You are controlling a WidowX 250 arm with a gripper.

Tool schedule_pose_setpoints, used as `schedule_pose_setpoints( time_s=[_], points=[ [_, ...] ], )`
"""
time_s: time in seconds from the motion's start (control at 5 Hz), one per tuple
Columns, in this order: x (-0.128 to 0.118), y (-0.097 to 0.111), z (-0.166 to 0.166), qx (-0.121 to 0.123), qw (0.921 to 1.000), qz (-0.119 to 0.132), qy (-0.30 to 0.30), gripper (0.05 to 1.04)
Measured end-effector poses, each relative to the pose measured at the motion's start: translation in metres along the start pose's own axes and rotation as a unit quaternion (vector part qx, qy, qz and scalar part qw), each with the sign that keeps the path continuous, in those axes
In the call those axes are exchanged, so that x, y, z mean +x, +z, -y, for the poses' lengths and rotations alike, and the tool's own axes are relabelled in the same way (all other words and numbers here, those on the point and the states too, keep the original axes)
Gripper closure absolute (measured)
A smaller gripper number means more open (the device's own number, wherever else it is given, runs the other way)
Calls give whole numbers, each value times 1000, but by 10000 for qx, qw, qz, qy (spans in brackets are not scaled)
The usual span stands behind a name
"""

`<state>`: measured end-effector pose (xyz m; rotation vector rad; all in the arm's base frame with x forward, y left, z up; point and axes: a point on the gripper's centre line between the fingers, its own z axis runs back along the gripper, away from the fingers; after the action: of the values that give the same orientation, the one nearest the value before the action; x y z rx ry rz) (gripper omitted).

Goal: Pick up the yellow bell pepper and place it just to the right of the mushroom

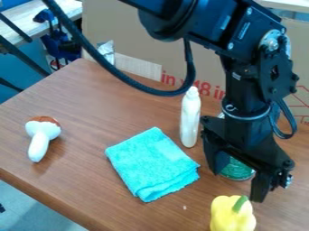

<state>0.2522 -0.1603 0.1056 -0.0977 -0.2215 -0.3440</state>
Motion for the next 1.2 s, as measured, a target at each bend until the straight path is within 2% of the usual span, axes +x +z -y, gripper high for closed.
schedule_pose_setpoints(
  time_s=[0.2,0.6,0.8,1.0,1.2],
  points=[
    [0,0,12,-161,9998,50,-119,81],
    [-9,-13,9,-220,9988,-374,-235,81],
    [-9,-18,10,-128,9977,-642,-194,81],
    [-7,-15,11,-37,9975,-666,-229,133],
    [-6,-18,14,34,9961,-816,-320,416]
  ],
)
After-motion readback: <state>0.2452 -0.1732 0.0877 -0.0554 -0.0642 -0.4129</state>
